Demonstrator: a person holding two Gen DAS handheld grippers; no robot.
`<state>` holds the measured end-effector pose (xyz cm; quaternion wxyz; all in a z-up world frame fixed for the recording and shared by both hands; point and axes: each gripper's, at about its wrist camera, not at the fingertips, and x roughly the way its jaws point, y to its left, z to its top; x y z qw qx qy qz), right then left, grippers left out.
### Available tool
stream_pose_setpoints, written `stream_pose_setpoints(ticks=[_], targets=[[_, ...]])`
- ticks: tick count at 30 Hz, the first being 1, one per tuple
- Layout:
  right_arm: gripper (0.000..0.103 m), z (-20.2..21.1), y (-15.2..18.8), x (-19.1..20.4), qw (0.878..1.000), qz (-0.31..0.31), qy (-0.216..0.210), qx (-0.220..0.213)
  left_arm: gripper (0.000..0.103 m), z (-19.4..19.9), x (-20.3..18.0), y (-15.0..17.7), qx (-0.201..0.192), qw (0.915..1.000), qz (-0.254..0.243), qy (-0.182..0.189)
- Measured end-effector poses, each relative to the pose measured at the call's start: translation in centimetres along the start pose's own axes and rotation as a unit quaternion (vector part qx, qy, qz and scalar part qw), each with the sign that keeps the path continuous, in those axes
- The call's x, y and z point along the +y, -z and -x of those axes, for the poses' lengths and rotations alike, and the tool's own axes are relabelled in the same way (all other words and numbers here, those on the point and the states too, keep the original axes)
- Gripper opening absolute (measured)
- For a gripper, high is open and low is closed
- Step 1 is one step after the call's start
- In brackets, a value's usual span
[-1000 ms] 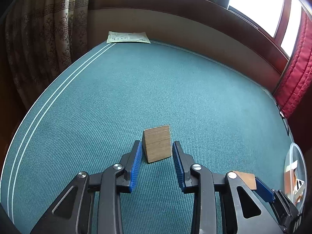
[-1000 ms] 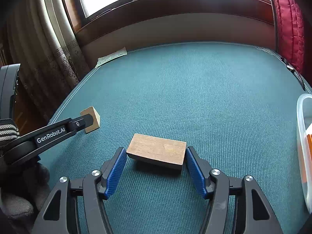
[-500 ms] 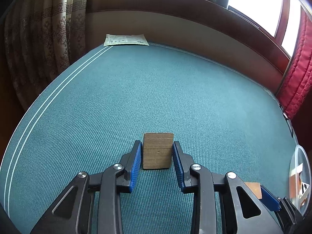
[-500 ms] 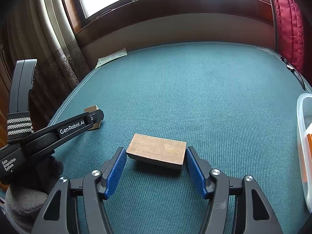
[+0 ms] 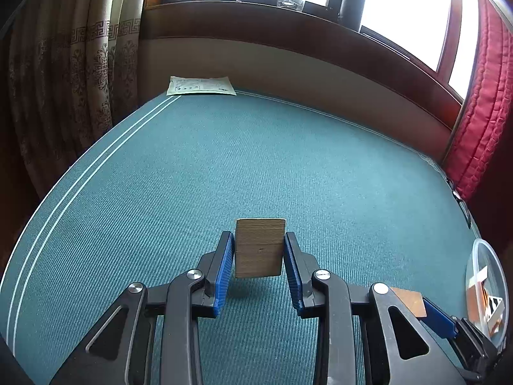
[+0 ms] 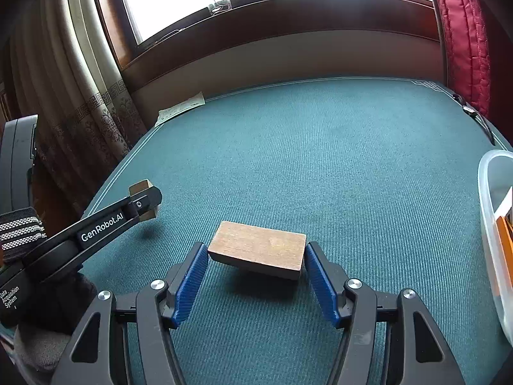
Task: Organize rigid objects
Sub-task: 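Carry the wooden brick over the bowl with the right tool while the left tool lifts the tile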
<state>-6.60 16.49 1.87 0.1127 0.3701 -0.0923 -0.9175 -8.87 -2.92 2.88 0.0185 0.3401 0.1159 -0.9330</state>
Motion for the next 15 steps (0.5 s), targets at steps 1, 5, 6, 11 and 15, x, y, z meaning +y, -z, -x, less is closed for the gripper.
stream_pose_setpoints(ticks=[1, 5, 6, 11, 15], targets=[[0.065, 0.1, 0.0, 0.0, 1.000, -0.002, 0.000, -0.004, 0.032, 0.0, -0.1, 0.0, -0.001, 1.0000, 0.000, 0.000], [0.065, 0.7, 0.0, 0.0, 1.000, -0.005, 0.005, -0.019, 0.032, 0.0, -0.4, 0.2, 0.003, 1.0000, -0.004, 0.005], [0.065, 0.9, -0.1, 0.0, 1.000, -0.003, 0.008, -0.022, 0.032, 0.0, -0.4, 0.2, 0.003, 1.0000, -0.004, 0.007], [0.065, 2.5, -0.5, 0.1, 0.999, -0.003, 0.025, -0.046, 0.032, 0.7, -0.4, 0.3, -0.004, 0.9998, -0.002, 0.017], [0.065, 4.1, -0.3, -0.7, 0.998, -0.011, 0.040, -0.055, 0.032, 1.0, -0.7, 0.4, -0.005, 0.9997, -0.006, 0.021]])
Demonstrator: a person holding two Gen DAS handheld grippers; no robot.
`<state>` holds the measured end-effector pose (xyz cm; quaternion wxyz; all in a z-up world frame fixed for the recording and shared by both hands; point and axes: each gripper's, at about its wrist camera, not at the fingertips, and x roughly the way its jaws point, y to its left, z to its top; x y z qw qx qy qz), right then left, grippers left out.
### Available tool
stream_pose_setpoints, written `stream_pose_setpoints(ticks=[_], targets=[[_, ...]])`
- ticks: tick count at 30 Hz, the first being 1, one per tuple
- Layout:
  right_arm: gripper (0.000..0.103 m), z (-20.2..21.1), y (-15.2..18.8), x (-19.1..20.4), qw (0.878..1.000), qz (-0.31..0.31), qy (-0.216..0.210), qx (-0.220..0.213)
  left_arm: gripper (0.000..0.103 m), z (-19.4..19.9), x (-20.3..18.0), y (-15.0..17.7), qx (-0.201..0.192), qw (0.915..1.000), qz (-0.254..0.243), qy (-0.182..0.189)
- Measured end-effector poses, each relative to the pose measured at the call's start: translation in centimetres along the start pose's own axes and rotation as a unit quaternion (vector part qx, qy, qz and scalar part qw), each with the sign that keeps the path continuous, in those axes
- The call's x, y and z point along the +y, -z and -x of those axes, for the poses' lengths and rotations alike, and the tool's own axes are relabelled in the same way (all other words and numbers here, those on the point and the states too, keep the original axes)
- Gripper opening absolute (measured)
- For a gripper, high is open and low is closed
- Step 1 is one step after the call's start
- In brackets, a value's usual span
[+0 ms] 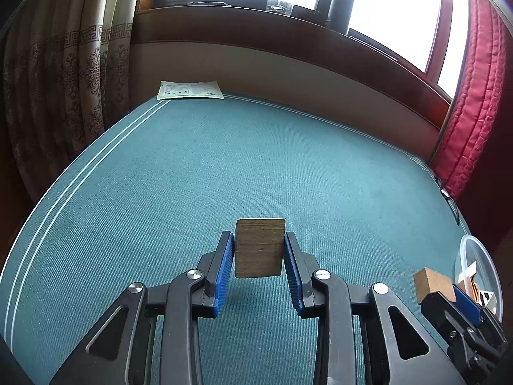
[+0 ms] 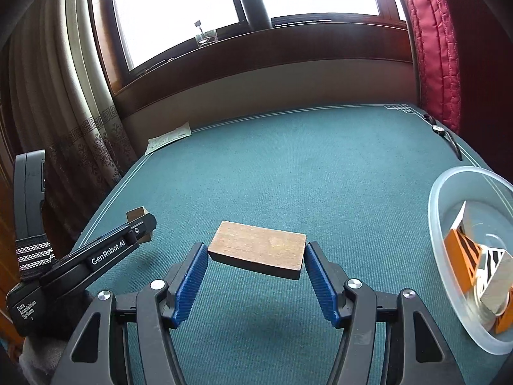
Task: Organize rigid objects
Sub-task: 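Carry the wooden brick over the bowl with the right tool while the left tool lifts the tile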
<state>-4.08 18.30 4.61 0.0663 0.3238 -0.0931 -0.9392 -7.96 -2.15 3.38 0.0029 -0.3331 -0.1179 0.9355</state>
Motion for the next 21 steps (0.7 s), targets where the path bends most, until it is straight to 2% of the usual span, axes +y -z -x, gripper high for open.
stream_pose_setpoints(ticks=[14, 21], targets=[[0.065, 6.8, 0.9, -5.6, 0.997, -0.031, 0.068, -0.030, 0.032, 0.7, -1.1, 0.3, -0.007, 0.9998, -0.016, 0.005], [0.065, 7.9, 1.6, -8.4, 0.994, -0.054, 0.088, -0.030, 0.032, 0.8, -1.6, 0.6, -0.009, 0.9997, -0.023, 0.004]])
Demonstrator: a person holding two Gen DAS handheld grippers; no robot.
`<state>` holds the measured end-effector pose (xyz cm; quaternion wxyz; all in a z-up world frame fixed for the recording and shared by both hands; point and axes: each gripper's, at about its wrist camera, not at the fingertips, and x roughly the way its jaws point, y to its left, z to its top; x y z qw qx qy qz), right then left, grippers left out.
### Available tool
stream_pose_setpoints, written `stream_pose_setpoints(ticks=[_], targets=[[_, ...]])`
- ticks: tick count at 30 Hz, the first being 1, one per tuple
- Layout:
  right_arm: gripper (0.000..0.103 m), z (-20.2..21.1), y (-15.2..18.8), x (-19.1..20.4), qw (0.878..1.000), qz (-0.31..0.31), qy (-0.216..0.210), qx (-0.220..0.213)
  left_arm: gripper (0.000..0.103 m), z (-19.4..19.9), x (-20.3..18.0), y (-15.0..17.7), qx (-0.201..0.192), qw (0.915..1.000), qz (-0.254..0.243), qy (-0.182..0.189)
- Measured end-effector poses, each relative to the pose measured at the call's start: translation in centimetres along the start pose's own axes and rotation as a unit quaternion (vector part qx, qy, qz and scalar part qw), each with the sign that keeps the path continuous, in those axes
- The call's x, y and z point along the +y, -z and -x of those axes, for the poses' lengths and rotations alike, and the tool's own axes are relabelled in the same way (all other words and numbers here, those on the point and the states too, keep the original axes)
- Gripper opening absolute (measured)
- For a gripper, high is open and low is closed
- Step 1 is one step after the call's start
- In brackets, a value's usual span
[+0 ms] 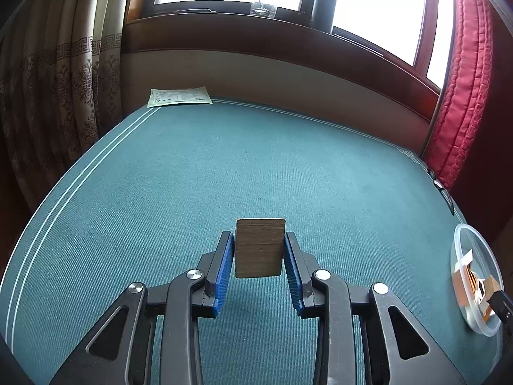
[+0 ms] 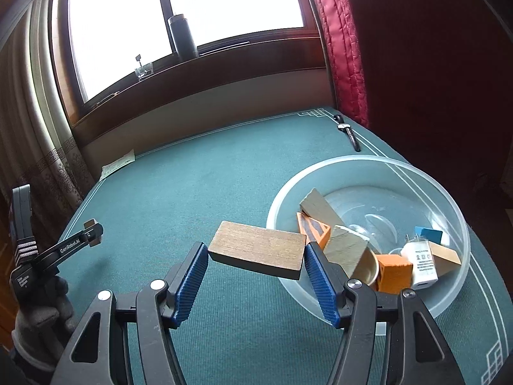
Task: Organize rigid objects
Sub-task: 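Carry the wooden brick over the bowl with the right tool while the left tool lifts the tile, then lower the wooden brick into the bowl and open the right tool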
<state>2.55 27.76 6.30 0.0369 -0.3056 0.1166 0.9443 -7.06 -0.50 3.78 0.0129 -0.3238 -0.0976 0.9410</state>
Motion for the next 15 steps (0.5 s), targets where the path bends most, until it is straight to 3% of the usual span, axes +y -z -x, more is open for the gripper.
stream_pose_setpoints(ticks=[6, 15], targets=[[0.065, -0.9, -0.1, -3.7, 0.999, -0.042, 0.009, 0.021, 0.032, -0.1, -0.1, 0.1, 0.000, 1.0000, -0.003, -0.002], [0.065, -1.2, -0.6, -7.9, 0.995, -0.053, 0.081, 0.015, 0.032, -0.4, 0.1, 0.2, 0.004, 1.0000, -0.001, -0.001]])
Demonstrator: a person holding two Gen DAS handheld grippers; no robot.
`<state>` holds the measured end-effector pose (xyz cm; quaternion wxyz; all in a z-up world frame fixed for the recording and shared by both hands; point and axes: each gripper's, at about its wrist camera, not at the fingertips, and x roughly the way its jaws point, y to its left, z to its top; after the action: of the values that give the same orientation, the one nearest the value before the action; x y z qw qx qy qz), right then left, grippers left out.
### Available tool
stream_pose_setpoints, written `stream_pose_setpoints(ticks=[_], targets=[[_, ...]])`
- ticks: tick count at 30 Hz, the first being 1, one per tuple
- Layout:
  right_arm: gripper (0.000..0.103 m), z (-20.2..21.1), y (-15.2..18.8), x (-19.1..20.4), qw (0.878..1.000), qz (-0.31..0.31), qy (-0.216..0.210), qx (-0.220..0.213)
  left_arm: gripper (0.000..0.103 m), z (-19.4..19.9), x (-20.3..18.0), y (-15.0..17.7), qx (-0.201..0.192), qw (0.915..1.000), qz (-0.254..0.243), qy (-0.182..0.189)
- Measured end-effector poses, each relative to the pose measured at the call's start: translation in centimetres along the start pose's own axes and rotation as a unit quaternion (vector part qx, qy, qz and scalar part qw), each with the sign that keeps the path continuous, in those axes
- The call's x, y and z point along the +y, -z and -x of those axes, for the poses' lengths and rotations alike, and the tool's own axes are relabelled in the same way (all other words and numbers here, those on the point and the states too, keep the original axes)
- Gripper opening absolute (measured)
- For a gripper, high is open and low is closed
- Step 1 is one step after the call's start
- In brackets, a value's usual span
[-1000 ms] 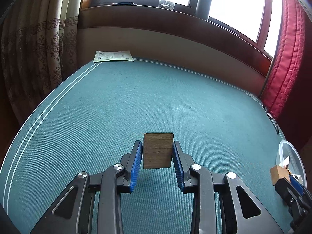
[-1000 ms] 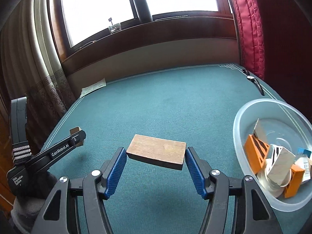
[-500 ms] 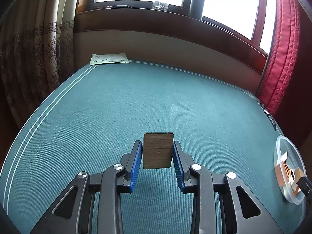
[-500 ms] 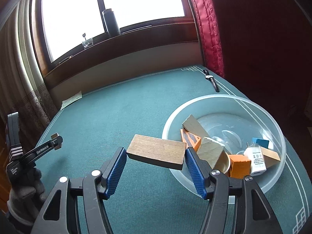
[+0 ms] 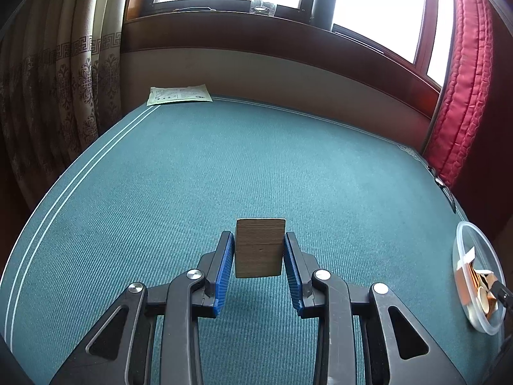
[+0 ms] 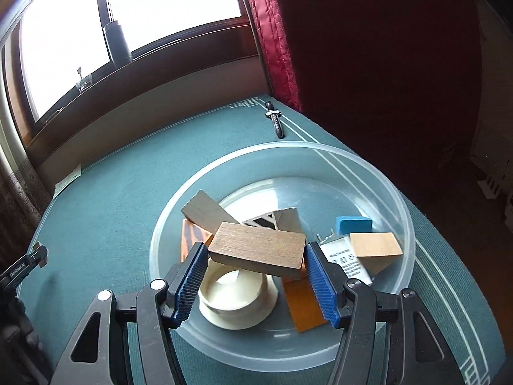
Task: Organize rigid objects
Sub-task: 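Lower the wooden brick into the bowl and open the right tool, then lower the wooden tile into the bowl and open the left tool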
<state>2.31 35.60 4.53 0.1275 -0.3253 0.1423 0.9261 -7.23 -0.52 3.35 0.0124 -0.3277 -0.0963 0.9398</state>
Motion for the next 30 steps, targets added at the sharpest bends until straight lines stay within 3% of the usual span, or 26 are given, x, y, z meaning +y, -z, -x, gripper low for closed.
stream_pose_setpoints(ticks=[9, 16, 24, 30], targets=[[0.069, 1.3, -0.5, -1.6, 0.999, 0.012, 0.028, -0.020, 0.032, 0.2, -0.7, 0.1, 0.002, 0.9999, -0.009, 0.013], [0.072, 3.8, -0.3, -2.7, 0.997, 0.028, 0.051, -0.057, 0.032, 1.3, -3.5, 0.8, 0.011, 0.9983, -0.038, 0.042], [0.078, 5.3, 0.5, -4.5, 0.995, 0.023, 0.058, -0.074, 0.032, 3.0, -9.0, 2.2, 0.025, 0.9915, -0.079, 0.100], [0.078, 5.6, 0.8, -6.3, 0.995, 0.004, 0.057, -0.076, 0.032, 4.0, -14.1, 3.1, 0.045, 0.9801, -0.112, 0.158]])
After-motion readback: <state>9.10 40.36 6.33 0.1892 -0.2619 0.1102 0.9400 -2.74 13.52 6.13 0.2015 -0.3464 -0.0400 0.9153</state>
